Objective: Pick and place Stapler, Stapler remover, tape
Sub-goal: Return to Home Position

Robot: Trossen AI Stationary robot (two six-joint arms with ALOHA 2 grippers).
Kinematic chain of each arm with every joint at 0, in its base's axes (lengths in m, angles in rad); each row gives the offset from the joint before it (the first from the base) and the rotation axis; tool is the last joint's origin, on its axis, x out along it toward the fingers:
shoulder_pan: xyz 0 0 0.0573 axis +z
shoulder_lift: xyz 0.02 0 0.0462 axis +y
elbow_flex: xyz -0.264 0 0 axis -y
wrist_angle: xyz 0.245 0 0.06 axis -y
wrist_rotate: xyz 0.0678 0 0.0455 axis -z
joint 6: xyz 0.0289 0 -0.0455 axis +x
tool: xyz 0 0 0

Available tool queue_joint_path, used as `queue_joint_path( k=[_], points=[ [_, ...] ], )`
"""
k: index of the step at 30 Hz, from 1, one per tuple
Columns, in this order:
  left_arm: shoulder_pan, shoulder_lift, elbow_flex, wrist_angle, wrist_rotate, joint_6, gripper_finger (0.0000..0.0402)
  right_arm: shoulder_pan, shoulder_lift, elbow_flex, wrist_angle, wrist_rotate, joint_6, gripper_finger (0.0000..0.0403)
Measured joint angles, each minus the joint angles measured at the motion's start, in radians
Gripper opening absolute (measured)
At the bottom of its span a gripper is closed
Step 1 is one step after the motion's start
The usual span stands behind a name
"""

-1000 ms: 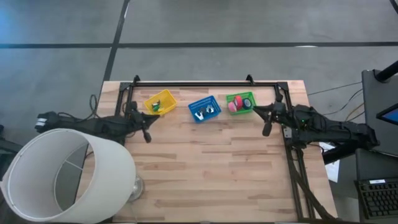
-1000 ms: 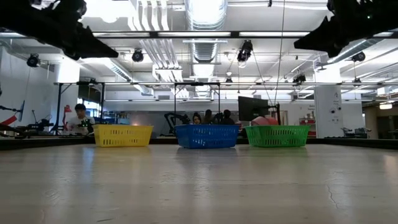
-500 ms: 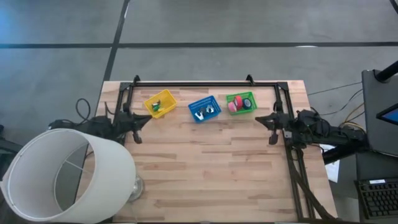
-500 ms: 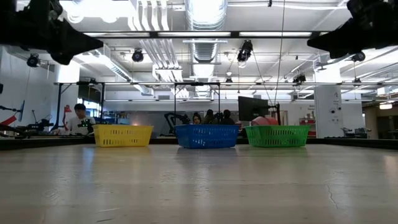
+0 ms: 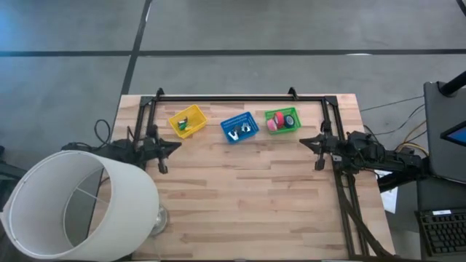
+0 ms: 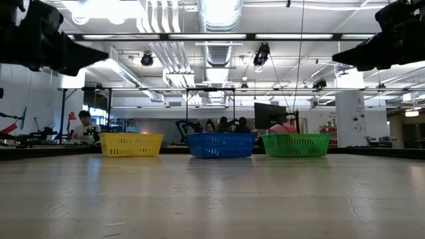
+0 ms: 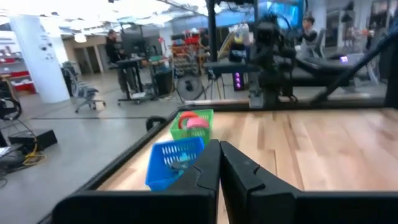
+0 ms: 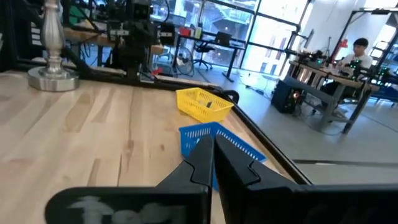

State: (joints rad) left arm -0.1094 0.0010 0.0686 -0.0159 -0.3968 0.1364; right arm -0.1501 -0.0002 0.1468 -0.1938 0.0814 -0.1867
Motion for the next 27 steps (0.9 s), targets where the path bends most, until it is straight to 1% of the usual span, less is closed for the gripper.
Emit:
queue_joint_path(
  k=[4, 7, 9, 14, 19, 27],
  points=[
    [0.000, 0.000, -0.030, 0.008, 0.003, -0.002, 0.0011, 0.000, 0.001, -0.003, -0.002, 0.004, 0.000, 0.0008],
    [0.000, 0.002, -0.048, 0.051, 0.007, -0.030, 0.0011, -0.001, 0.000, -0.013, -0.007, 0.005, 0.002, 0.0008],
    [0.000, 0.001, -0.059, 0.084, 0.012, -0.020, 0.0011, -0.001, 0.000, -0.027, -0.008, 0.005, 0.003, 0.0008],
    [0.000, 0.000, -0.060, 0.084, 0.013, 0.005, 0.0011, -0.001, 0.004, -0.071, 0.009, 0.007, 0.032, 0.0008],
    [0.000, 0.006, -0.060, 0.081, 0.012, 0.005, 0.0011, -0.001, 0.016, -0.102, 0.116, 0.006, 0.037, 0.0008],
    [0.000, 0.023, -0.060, 0.080, 0.012, 0.004, 0.0012, -0.001, 0.026, -0.104, 0.123, 0.006, 0.022, 0.0008]
  ],
)
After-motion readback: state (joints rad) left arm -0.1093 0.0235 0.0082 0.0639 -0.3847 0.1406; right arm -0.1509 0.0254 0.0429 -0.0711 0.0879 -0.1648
